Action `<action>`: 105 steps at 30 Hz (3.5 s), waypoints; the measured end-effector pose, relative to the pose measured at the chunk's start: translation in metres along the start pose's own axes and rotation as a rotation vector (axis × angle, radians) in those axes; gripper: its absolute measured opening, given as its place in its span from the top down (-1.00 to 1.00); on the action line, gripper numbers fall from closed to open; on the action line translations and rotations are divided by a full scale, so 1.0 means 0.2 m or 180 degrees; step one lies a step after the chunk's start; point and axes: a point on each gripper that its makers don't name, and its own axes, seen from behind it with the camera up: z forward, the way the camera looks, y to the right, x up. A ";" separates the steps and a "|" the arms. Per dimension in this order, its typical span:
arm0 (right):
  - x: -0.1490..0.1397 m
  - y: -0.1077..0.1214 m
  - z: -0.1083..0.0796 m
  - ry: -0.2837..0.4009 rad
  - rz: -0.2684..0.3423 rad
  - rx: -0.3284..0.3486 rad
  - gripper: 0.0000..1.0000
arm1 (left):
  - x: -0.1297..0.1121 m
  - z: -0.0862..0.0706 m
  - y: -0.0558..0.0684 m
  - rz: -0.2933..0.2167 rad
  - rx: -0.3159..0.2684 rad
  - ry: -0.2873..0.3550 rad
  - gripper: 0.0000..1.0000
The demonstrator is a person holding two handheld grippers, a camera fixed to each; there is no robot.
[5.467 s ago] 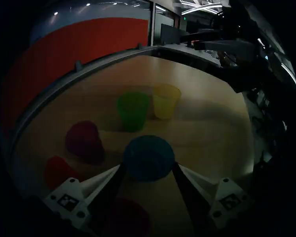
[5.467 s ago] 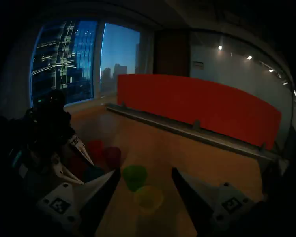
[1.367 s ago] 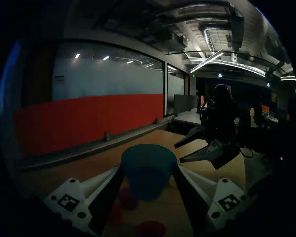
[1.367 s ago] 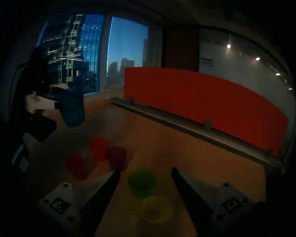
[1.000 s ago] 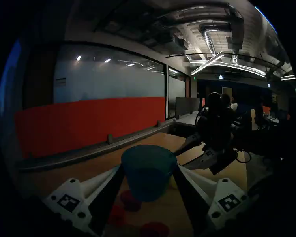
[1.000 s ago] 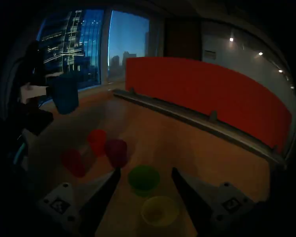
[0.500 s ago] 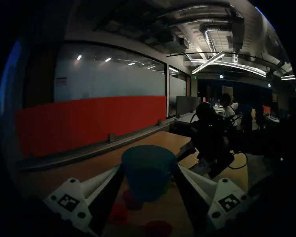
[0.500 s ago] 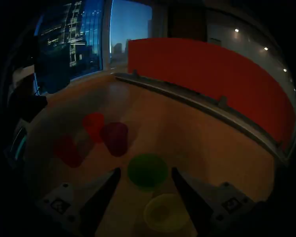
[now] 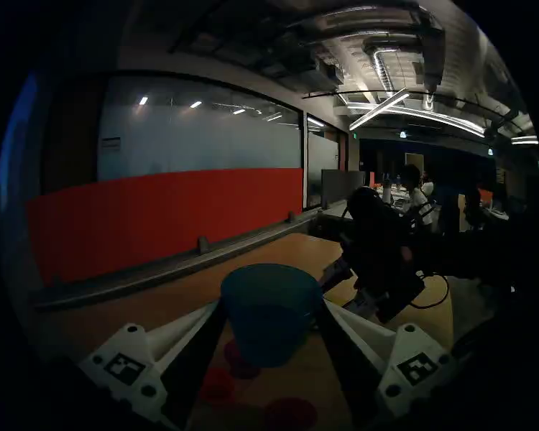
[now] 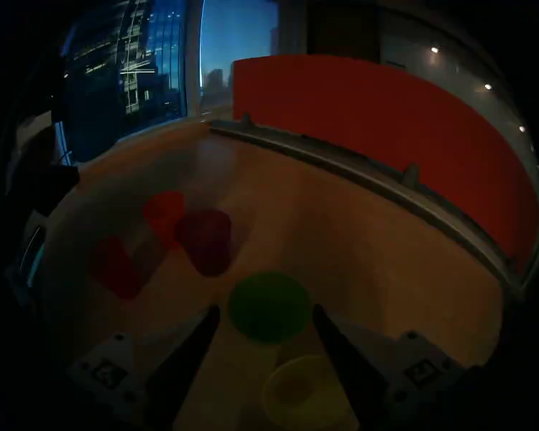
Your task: Pour water
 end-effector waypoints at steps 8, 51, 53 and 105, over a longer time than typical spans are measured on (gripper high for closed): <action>-0.03 0.01 0.04 -0.0052 0.0030 -0.0003 -0.89 | 0.00 0.00 0.00 -0.0009 -0.0007 0.0000 -0.70; 0.00 -0.01 0.11 0.0036 0.0077 -0.0030 -0.87 | -0.06 0.00 0.00 -0.0006 -0.0016 -0.0050 -0.71; 0.02 -0.02 0.08 0.0075 0.0067 -0.0030 -0.87 | -0.05 -0.01 0.01 0.0001 -0.0021 -0.0042 -0.71; 0.59 -0.32 -0.50 0.1705 -0.0115 0.0021 -0.85 | -0.06 -0.10 0.12 -0.0047 -0.0008 0.0006 -0.71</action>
